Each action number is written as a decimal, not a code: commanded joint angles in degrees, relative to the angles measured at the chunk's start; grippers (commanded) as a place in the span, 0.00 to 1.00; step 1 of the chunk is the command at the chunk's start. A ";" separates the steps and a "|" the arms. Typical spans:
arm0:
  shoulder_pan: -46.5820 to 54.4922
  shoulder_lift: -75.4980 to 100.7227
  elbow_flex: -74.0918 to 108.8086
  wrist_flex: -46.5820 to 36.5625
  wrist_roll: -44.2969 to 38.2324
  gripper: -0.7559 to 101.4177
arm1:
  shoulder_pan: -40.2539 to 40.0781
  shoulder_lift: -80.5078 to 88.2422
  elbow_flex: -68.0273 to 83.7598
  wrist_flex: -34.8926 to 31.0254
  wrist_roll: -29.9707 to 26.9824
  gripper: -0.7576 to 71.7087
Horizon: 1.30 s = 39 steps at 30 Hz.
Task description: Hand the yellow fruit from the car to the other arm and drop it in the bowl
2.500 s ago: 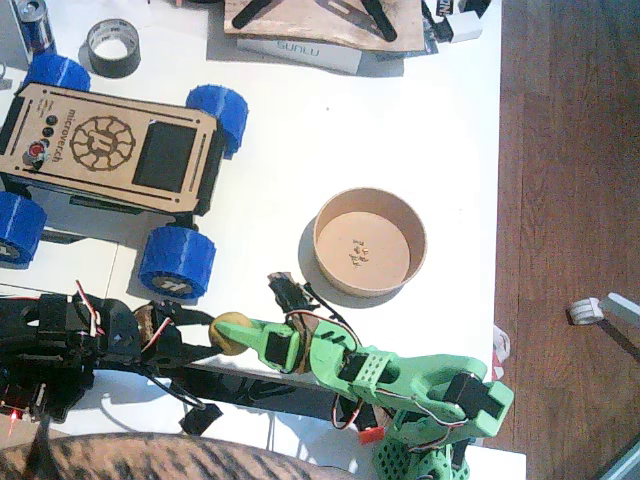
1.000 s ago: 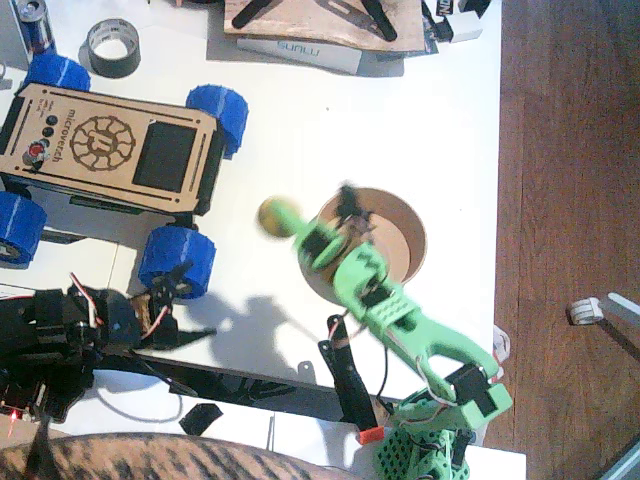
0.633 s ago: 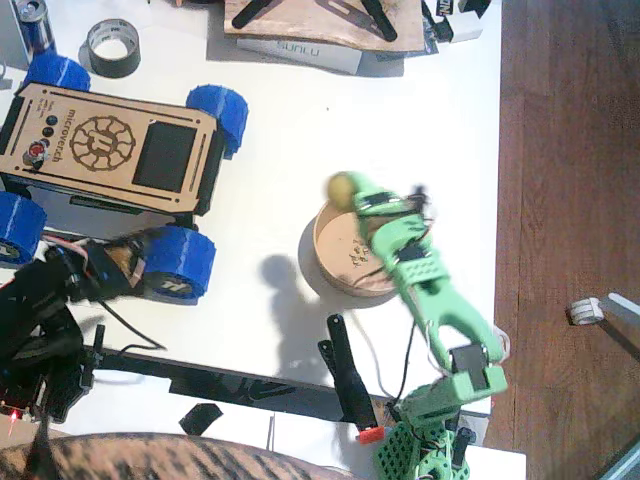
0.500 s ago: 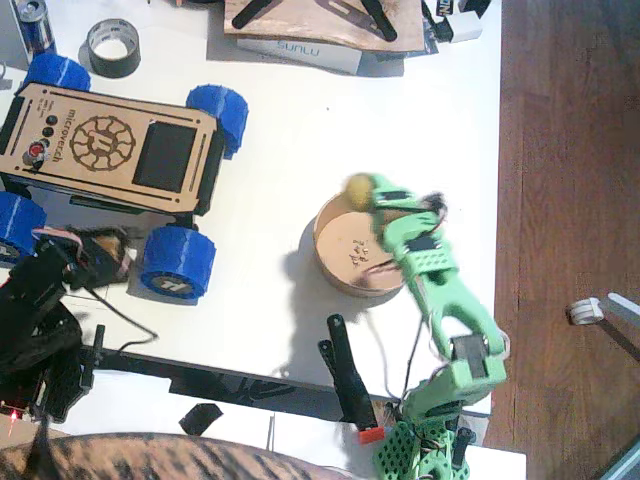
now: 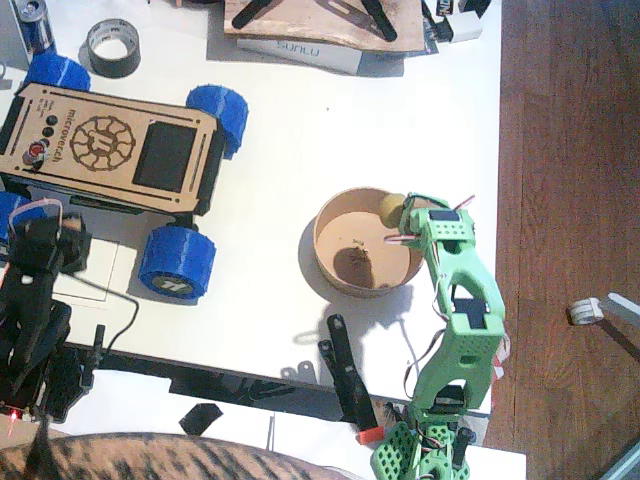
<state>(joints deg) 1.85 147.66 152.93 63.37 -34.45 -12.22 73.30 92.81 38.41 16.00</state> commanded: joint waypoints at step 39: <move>-0.26 46.05 30.76 2.72 0.53 0.66 | -3.25 -6.68 -13.97 6.68 1.58 0.40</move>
<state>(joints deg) 1.67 188.44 179.12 65.83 -34.45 -15.73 64.25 81.56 44.47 16.61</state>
